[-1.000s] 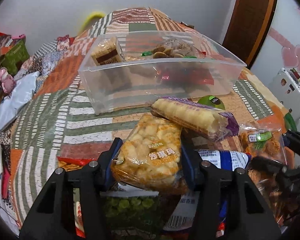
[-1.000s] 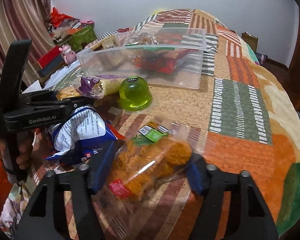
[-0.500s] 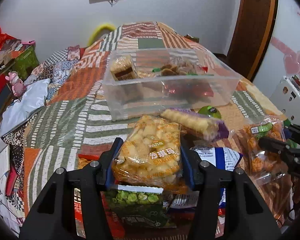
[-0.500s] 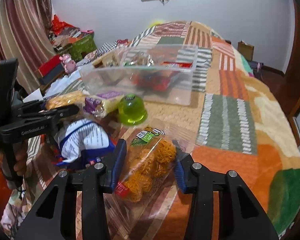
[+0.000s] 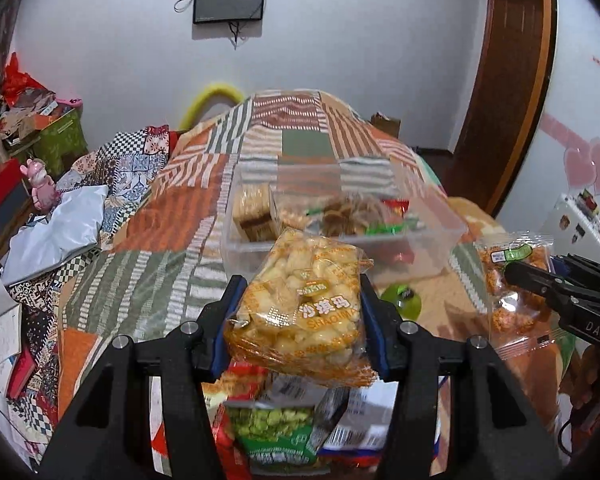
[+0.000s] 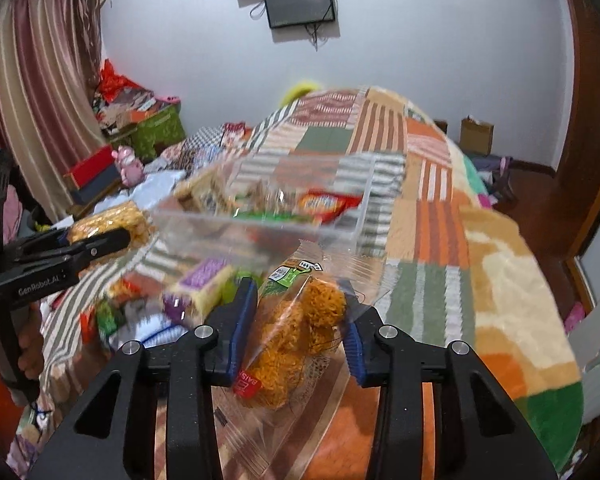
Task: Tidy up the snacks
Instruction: 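Carry cracker bag over clear box with left tool while right tool carries orange bag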
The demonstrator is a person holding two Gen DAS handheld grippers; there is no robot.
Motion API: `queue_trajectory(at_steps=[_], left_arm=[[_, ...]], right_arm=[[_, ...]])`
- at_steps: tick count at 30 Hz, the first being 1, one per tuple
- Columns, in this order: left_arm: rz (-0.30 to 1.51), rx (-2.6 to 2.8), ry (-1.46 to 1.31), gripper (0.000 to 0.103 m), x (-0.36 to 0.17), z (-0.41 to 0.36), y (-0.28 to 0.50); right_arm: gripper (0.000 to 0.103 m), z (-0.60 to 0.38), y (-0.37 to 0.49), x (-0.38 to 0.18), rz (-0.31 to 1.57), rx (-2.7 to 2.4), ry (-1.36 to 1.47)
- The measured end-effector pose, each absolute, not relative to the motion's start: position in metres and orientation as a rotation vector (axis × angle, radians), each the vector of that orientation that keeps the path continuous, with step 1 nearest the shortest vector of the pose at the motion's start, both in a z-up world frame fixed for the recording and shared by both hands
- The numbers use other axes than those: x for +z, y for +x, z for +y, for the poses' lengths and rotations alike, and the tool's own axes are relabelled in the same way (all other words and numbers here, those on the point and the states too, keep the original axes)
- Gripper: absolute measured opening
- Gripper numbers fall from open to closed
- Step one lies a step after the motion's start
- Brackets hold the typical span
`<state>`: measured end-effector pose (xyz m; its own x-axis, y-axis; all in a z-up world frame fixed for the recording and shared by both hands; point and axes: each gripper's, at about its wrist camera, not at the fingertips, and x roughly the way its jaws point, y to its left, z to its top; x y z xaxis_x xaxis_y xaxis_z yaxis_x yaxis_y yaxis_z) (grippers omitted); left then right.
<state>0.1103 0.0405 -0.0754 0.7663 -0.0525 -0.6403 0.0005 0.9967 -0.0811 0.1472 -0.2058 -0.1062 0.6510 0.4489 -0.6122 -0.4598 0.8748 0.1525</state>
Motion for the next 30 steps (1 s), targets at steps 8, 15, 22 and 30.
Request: queue_trajectory(at_steps=[8, 15, 22, 30], left_arm=[[0.668, -0.037, -0.114, 0.053, -0.061, 0.040, 0.138], [0.677, -0.033, -0.121, 0.053, -0.061, 0.036, 0.169], [0.702, -0.012, -0.107, 0.053, -0.074, 0.036, 0.188], [0.714, 0.002, -0.104, 0.053, -0.083, 0.041, 0.190]], right_arm=[[0.032, -0.200, 0.170, -0.086, 0.618, 0.502, -0.020], [0.025, -0.187, 0.199, -0.085, 0.621, 0.506, -0.034], [0.020, -0.181, 0.204, -0.113, 0.705, 0.535, -0.065], [0.049, -0.200, 0.193, -0.137, 0.810, 0.539, -0.086]])
